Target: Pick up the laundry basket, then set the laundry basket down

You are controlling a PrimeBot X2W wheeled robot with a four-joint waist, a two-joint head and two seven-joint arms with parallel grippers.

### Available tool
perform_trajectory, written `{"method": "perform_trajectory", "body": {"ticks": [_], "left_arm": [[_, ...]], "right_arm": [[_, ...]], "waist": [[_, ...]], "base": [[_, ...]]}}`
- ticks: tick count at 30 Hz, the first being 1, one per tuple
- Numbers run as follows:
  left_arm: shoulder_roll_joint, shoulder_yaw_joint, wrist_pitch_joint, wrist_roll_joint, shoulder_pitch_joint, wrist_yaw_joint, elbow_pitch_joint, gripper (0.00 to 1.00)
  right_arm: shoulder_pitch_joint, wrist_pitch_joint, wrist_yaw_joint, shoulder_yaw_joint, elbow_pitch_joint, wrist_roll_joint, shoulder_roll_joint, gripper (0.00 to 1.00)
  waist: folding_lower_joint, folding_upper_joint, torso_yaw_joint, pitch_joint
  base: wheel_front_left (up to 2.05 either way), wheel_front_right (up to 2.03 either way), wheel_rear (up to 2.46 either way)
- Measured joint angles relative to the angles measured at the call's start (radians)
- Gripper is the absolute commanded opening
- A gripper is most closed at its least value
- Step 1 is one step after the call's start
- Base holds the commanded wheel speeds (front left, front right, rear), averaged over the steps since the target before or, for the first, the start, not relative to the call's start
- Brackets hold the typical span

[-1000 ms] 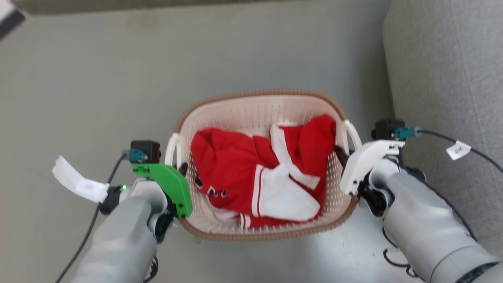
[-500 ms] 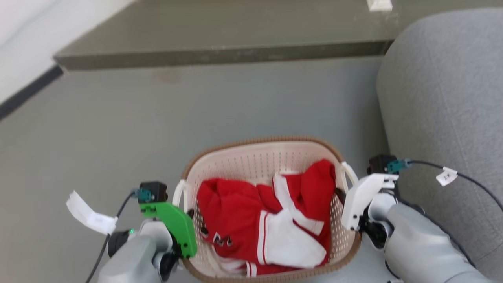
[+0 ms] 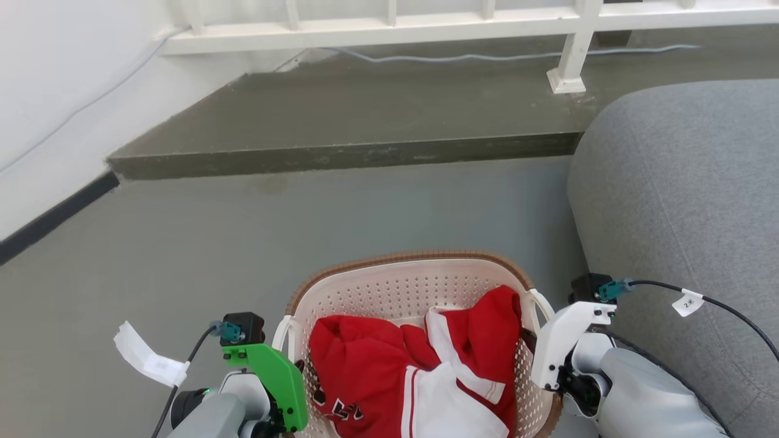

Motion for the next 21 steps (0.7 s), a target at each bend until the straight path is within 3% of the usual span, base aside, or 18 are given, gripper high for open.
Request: {"method": "perform_trajectory", "body": {"ticks": [21], "left_arm": [[0.004,-0.02,0.003,-0.026,0.001,0.003,0.003,0.0]], "right_arm": [[0.001,0.008,0.0,0.022,-0.003,0.018,-0.002,0.0]], "waist": [[0.0,0.0,-0.019,-0.015]], "base": [[0.0,0.0,0.0]]}}
